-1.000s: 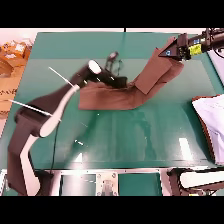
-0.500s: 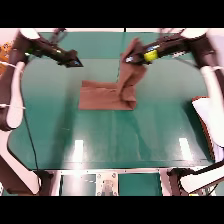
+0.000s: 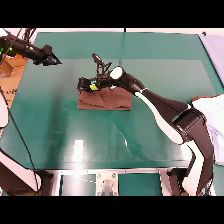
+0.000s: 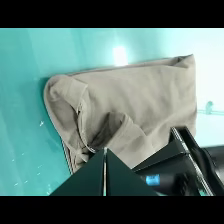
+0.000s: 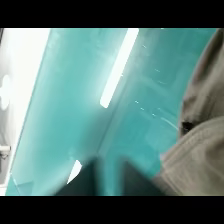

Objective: Fold the shirts.

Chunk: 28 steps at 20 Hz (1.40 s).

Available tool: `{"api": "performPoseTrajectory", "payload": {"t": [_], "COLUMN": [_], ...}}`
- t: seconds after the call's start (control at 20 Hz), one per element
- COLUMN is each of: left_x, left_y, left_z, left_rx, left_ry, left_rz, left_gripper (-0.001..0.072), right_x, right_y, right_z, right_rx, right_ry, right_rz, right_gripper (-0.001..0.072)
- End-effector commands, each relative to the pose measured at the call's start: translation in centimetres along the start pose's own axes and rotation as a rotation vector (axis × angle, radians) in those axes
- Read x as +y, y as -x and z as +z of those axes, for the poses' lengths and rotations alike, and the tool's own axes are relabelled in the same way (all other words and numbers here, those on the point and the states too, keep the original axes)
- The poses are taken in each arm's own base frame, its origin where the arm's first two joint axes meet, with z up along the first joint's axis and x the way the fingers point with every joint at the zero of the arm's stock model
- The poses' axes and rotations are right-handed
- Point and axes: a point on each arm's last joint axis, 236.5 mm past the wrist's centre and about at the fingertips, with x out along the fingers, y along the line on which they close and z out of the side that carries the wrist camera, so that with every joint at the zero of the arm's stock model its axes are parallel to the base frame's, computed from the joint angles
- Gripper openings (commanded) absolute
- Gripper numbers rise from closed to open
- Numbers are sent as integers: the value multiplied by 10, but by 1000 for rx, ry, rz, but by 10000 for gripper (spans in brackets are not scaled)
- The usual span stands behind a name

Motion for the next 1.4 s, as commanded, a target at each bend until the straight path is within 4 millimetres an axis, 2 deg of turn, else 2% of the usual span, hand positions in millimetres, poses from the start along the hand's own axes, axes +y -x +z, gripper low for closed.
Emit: {"api": "performPoseTrajectory", "payload": {"t": [0.0,0.2,0.3,0.4,0.45,0.5,0.55,0.65,0.7,0.85,1.0,1.05,1.1,1.15,1.25,1.35], "left_x": [5,5,5,4,5,5,5,6,9,14,43,57,69,79,82,81], "left_y": [4,4,4,4,4,4,4,4,4,4,7,10,13,16,18,17], "left_z": [2,2,1,1,2,2,3,5,7,9,8,7,7,5,4,2], "left_rx": [-12,-12,-9,-9,-10,-13,-16,-25,-32,-42,-41,-42,-45,-44,-40,-30], "left_ry": [10,10,10,10,10,10,10,10,10,9,36,63,87,105,110,111], "left_rz": [7,8,7,7,7,8,9,15,24,48,170,229,281,324,339,336], "left_gripper": [24,24,24,24,24,24,24,24,24,24,23,23,23,23,23,23], "right_x": [-35,-95,-126,-160,-176,-196,-214,-238,-242,-230,-211,-199,-187,-172,-137,-92], "right_y": [25,115,167,212,226,235,237,226,213,163,122,116,114,115,136,183], "right_z": [4,22,32,26,17,4,-9,-27,-33,-32,-30,-25,-15,-3,34,78], "right_rx": [63,130,83,37,33,38,46,51,48,34,22,17,9,1,-44,-131], "right_ry": [-49,-98,-109,-178,-228,-290,-343,-399,-422,-427,-434,-428,-399,-360,-272,-165], "right_rz": [-21,-124,-223,-297,-313,-327,-333,-328,-301,-181,-116,-92,-72,-49,-3,32], "right_gripper": [16,16,16,18,109,372,550,550,550,550,550,479,169,18,16,15]}}
